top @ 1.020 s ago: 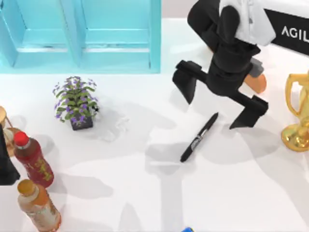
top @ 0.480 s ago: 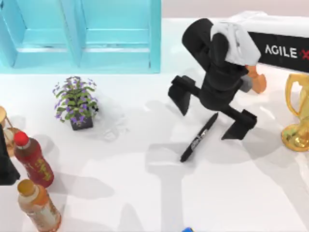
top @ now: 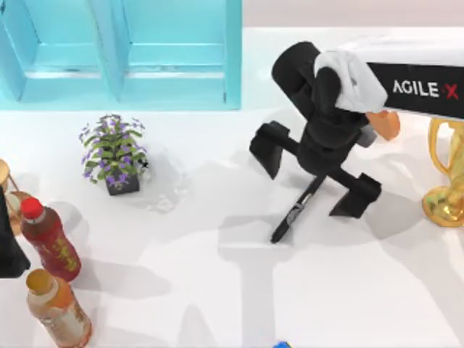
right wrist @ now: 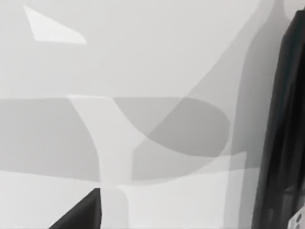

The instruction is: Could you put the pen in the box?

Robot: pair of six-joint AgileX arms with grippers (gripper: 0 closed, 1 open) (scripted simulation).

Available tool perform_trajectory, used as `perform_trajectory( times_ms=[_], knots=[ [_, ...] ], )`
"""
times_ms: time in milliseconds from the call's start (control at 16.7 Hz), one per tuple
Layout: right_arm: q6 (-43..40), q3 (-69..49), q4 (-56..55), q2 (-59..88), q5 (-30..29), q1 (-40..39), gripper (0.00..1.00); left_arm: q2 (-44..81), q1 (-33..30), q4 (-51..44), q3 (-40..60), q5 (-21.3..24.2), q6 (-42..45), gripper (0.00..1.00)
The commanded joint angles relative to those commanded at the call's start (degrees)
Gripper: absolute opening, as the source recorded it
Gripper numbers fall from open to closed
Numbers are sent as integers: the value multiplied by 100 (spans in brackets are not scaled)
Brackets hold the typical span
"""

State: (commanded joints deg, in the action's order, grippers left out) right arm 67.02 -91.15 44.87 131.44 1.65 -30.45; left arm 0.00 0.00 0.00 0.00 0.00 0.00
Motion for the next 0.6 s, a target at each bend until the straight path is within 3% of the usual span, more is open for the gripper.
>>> perform_trajectory(
  times_ms=[600],
  knots=[
    [0,0,0,0,0,0,25,0,0,0,0,0,0,100]
  ],
)
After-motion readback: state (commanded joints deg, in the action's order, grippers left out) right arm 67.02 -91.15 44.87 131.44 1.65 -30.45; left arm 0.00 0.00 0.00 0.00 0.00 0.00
